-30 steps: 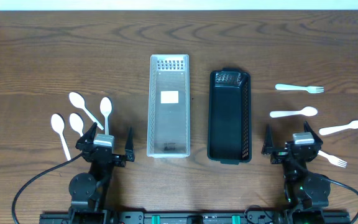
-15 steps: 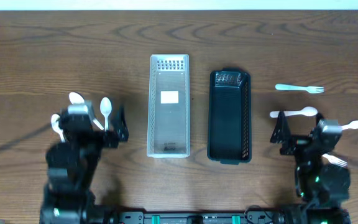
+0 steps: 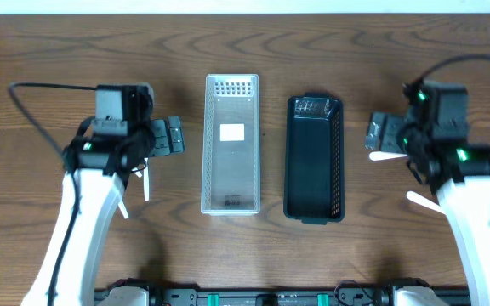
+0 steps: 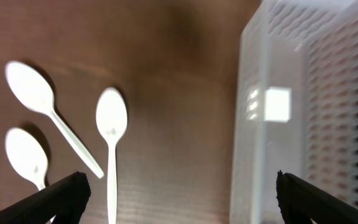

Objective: Pack container

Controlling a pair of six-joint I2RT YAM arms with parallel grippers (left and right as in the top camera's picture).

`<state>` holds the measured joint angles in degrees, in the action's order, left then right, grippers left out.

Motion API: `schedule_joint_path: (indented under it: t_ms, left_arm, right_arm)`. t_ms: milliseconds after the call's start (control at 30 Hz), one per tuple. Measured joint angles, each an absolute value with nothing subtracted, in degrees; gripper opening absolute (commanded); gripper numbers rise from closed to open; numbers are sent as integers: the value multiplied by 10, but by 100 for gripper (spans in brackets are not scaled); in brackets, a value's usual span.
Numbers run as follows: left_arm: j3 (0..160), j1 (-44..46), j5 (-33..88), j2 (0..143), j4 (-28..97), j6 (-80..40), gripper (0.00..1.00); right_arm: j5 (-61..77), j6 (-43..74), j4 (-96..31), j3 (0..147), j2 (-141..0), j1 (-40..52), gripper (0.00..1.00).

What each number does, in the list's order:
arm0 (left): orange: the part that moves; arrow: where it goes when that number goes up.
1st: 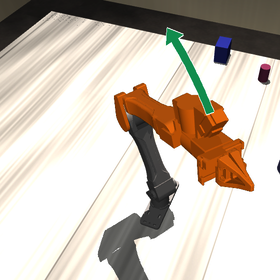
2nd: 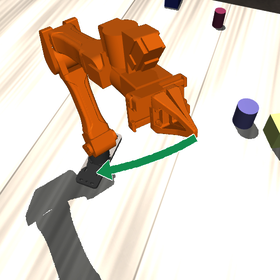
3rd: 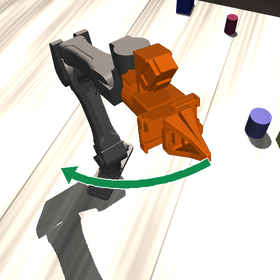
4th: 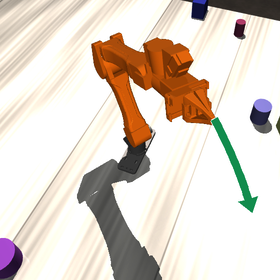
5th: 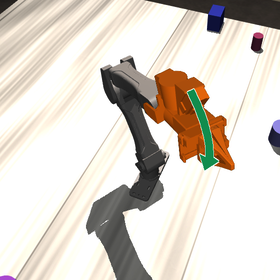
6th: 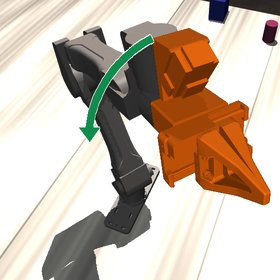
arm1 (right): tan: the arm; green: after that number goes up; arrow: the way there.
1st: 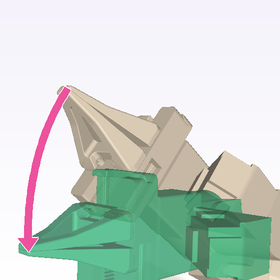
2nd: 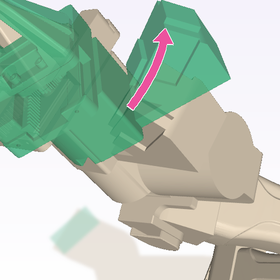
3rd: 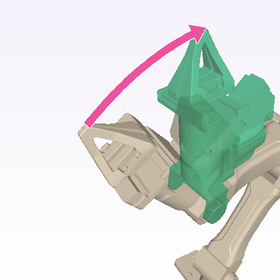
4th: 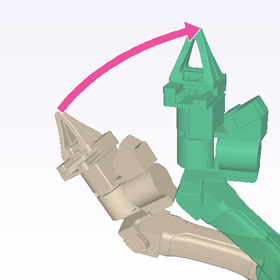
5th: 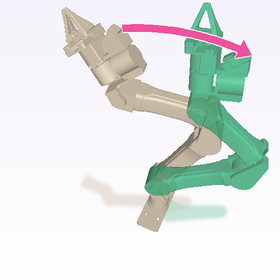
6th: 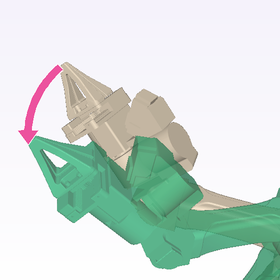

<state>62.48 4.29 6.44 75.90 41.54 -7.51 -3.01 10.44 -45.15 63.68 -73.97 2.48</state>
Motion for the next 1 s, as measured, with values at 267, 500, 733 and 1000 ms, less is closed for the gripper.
schedule_joint_path:
  t_ms: [267, 500, 733, 1000]
  left_arm:
    - [625, 43, 64, 848, 420, -77, 48]
    - [625, 43, 65, 915, 414, -78, 19]
    - [625, 43, 64, 941, 395, -77, 6]
    - [625, 53, 67, 946, 376, -77, 6]
  right_arm:
    - [-25, 103, -465, 640, -894, 25, 38]
    - [-22, 103, -465, 640, -942, 25, 8]
    - [5, 105, -457, 640, -964, 25, 1]
    - [16, 105, -439, 640, -976, 49, 1]
